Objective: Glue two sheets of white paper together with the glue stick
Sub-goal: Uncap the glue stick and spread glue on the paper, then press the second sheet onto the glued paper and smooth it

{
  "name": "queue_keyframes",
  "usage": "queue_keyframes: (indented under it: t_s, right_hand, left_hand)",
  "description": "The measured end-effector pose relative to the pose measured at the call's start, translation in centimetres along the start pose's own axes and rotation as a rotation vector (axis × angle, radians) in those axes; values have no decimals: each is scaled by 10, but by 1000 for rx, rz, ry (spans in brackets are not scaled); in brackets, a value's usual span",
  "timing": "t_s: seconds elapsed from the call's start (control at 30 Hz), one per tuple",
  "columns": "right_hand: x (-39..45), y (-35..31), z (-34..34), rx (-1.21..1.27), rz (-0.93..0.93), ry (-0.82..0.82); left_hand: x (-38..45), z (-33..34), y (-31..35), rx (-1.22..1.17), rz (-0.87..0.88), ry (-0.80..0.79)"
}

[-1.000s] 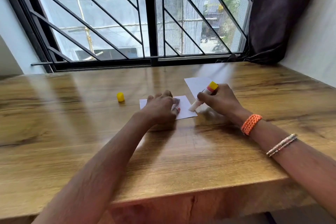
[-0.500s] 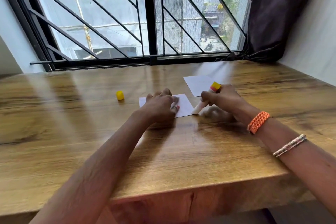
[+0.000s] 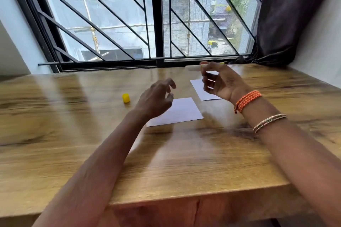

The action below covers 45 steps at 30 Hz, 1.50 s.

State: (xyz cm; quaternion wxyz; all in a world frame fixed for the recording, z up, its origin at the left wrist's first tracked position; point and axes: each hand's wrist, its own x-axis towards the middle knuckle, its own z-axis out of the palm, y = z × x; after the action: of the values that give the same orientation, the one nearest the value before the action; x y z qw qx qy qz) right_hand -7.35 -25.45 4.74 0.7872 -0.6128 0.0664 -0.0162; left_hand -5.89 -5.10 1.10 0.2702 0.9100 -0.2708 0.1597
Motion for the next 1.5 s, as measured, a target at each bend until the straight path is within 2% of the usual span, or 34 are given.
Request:
queue_keyframes:
  t_s: [0.17, 0.43, 0.5, 0.67, 0.83, 1.03, 1.13, 1.2, 1.3, 1.37, 1.43, 1.5]
  right_hand:
    - [26, 8, 43, 55, 50, -47]
    - [62, 31, 123, -180, -37, -169]
    - [70, 39, 143, -204, -65, -210]
    - [97, 64, 172, -230, -176, -224]
    - [119, 79, 183, -301, -204, -228]
    - [130, 89, 185, -363, -195, -281]
    - [130, 83, 185, -321, -170, -317]
    - [127, 73, 180, -294, -217, -316]
    - [123, 53, 158, -332, -329, -184]
    - [123, 41, 134, -460, -412, -79]
    - [123, 33, 103, -595, -455, 95]
    - [123, 30, 65, -709, -471, 308]
  left_hand:
    - [0, -21, -34, 108, -89, 213]
    - [-5, -46, -99, 85, -394, 525]
    - [-7, -48, -113, 55, -474, 531]
    - [-10, -48, -140, -33, -591, 393]
    - [-5, -46, -145, -36, -612, 341]
    - [-5, -45, -145, -10, -578, 393]
    - [-6, -46, -141, 41, -540, 499]
    - [-6, -49, -136, 102, -490, 606]
    - [-3, -54, -121, 210, -291, 730]
    - [0, -55, -105, 240, -113, 730]
    - [5, -50, -84, 204, 32, 654]
    - [9, -37, -61, 145, 135, 485]
